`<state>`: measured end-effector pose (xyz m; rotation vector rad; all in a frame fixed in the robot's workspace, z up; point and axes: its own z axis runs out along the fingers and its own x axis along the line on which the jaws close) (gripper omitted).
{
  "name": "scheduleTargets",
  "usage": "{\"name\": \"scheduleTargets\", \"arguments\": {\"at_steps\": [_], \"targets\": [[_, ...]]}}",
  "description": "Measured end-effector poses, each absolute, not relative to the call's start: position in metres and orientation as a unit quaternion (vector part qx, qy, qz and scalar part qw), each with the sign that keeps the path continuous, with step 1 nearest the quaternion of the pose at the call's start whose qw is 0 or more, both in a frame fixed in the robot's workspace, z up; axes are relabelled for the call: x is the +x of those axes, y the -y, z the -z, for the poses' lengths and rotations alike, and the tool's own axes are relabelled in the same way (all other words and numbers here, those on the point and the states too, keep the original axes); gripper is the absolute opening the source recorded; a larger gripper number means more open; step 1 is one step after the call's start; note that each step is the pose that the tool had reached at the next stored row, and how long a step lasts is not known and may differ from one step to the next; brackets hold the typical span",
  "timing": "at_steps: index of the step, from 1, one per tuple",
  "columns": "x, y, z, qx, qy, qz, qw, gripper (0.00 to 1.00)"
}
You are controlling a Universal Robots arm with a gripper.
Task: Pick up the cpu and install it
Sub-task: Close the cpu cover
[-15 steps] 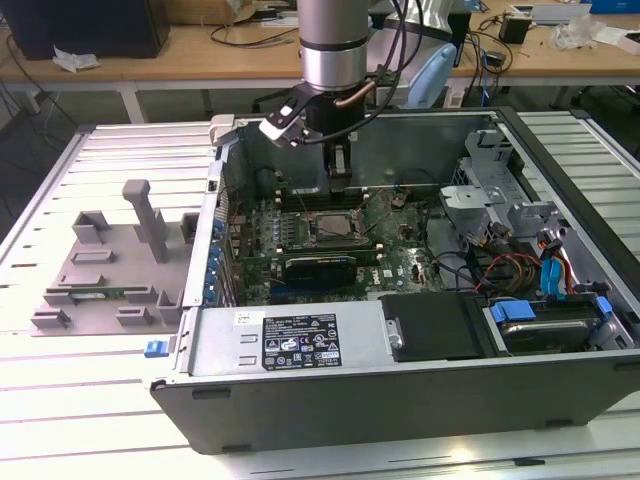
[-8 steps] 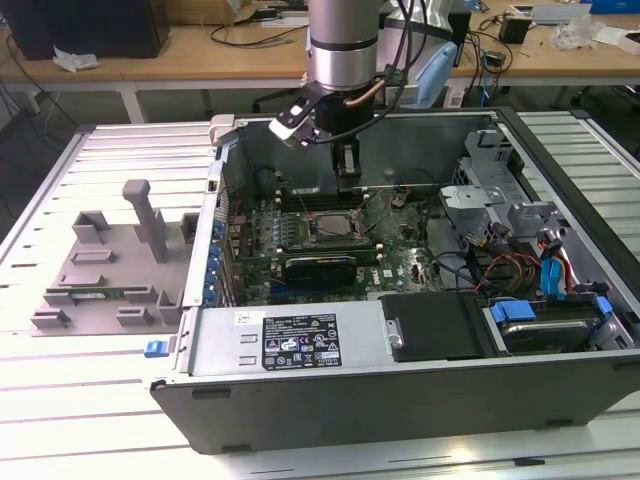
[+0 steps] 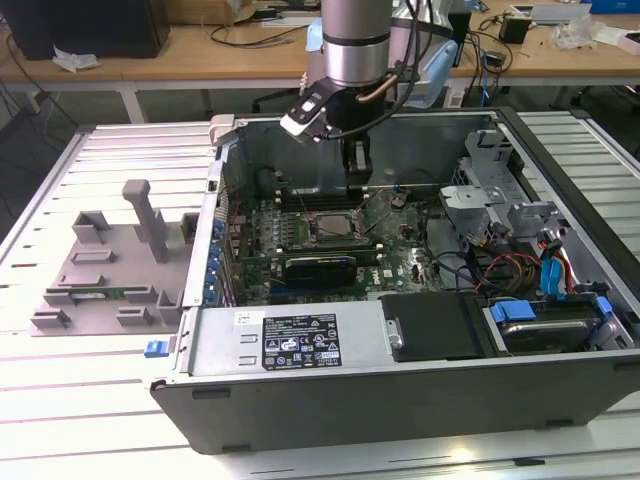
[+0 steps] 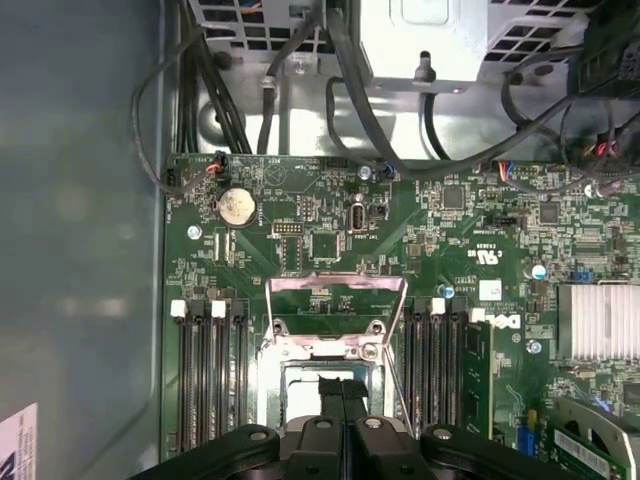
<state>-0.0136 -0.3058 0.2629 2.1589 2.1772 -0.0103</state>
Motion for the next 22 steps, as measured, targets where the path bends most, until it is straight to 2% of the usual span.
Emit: {"name": "scheduleTargets", "arguments": {"at_steps": [6,12,22], "targets": [[-0.013,0.306,-0.277,0.704,-0.71,0.003,0.038,0.11],[-0.009,0.306,-0.278,0.704,-0.71,0.003,0.038,0.11],[0.039,0.306,-0.278,0.704,-0.71,0.003,0.038,0.11]]}}
